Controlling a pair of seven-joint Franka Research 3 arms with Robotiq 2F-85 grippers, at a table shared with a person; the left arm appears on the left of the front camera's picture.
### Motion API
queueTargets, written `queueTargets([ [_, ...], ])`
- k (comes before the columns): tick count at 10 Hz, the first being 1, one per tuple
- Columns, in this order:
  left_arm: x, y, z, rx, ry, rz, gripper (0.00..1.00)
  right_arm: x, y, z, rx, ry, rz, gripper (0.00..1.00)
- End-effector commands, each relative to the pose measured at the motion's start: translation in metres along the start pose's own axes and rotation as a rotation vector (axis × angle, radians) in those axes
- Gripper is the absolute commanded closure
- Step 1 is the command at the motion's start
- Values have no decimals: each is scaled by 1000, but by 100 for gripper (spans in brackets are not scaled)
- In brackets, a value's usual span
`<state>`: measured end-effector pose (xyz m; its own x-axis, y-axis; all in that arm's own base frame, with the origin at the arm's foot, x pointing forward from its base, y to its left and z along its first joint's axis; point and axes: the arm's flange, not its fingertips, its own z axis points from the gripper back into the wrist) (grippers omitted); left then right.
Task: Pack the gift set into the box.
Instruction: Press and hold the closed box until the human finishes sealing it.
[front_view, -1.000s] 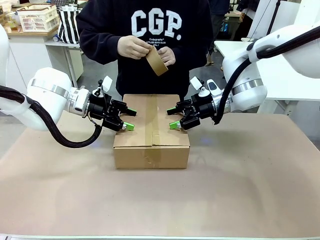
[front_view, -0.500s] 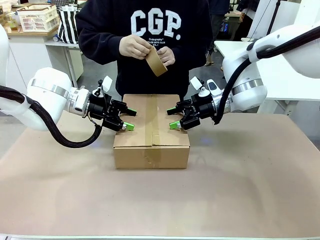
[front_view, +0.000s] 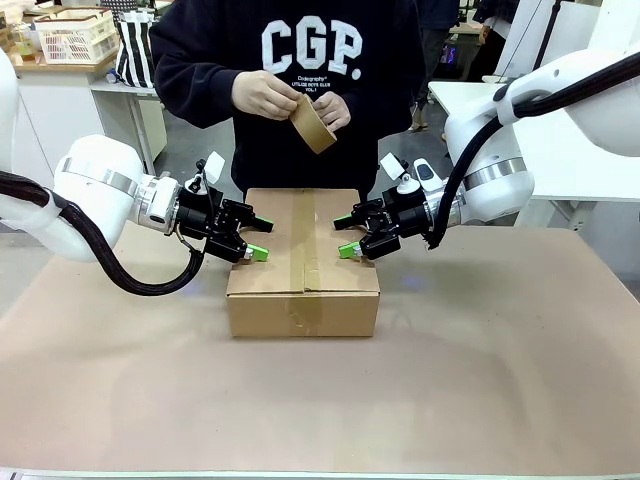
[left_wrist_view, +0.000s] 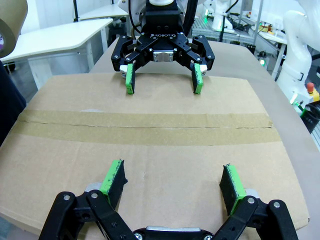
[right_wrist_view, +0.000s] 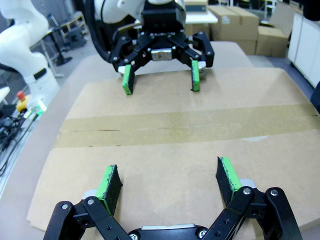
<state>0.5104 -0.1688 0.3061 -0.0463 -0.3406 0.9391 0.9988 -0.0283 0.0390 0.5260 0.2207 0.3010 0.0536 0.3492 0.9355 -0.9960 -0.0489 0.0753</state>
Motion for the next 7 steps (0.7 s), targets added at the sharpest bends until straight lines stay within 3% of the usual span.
queueTargets([
  [1,-3,-1,0,-1,4,5,0,-3,0,-1,-1,5,-3,0],
  [7,-3,-1,0,-1,4,5,0,-3,0,-1,-1,5,-3,0],
])
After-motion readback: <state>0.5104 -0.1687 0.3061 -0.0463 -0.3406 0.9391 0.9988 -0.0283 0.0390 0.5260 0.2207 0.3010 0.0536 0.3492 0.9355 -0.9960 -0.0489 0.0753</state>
